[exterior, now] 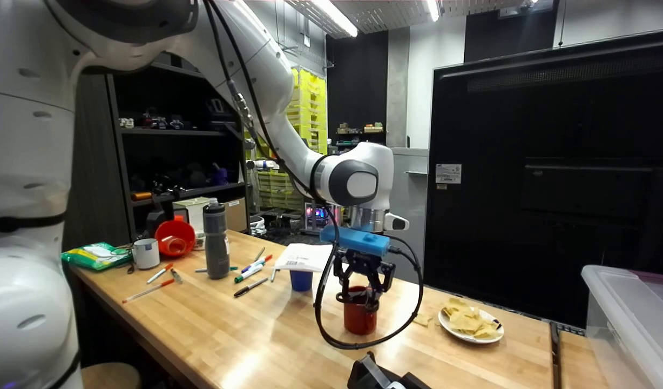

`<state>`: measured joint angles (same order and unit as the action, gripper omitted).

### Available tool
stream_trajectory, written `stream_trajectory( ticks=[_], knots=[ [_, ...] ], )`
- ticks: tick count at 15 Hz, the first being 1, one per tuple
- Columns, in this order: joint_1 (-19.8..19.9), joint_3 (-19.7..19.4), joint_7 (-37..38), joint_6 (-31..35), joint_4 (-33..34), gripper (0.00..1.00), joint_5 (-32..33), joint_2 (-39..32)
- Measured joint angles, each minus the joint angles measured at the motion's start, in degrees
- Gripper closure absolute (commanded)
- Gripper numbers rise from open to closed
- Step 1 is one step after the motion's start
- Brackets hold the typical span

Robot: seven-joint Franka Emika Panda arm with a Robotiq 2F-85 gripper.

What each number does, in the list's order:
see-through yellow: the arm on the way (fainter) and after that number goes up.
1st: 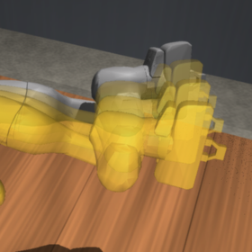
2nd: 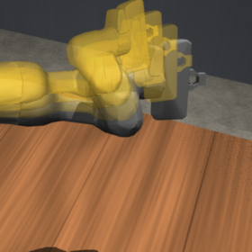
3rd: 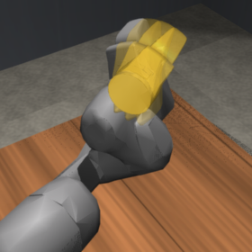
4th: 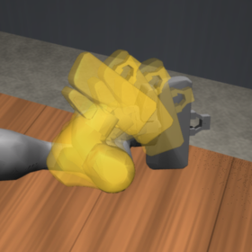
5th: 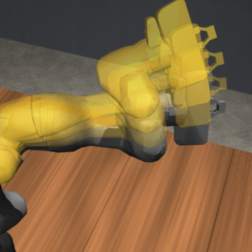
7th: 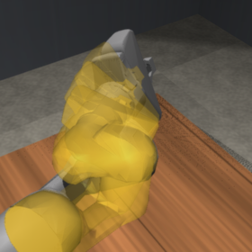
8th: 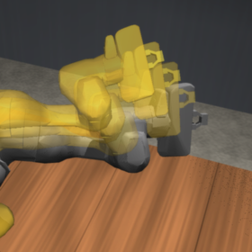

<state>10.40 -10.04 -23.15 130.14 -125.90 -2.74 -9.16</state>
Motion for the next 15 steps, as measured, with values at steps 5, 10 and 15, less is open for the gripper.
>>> stream_trajectory(
  ticks=[5, 10, 15],
  knots=[
    [0.00, 0.07, 0.00, -0.74, 0.77, 0.24, 0.00, -0.69],
    [0.00, 0.13, 0.00, -1.10, 1.33, 0.27, 0.00, -1.79],
    [0.00, 0.20, 0.00, -2.15, 2.18, 0.66, 0.00, -2.06]
  ],
)
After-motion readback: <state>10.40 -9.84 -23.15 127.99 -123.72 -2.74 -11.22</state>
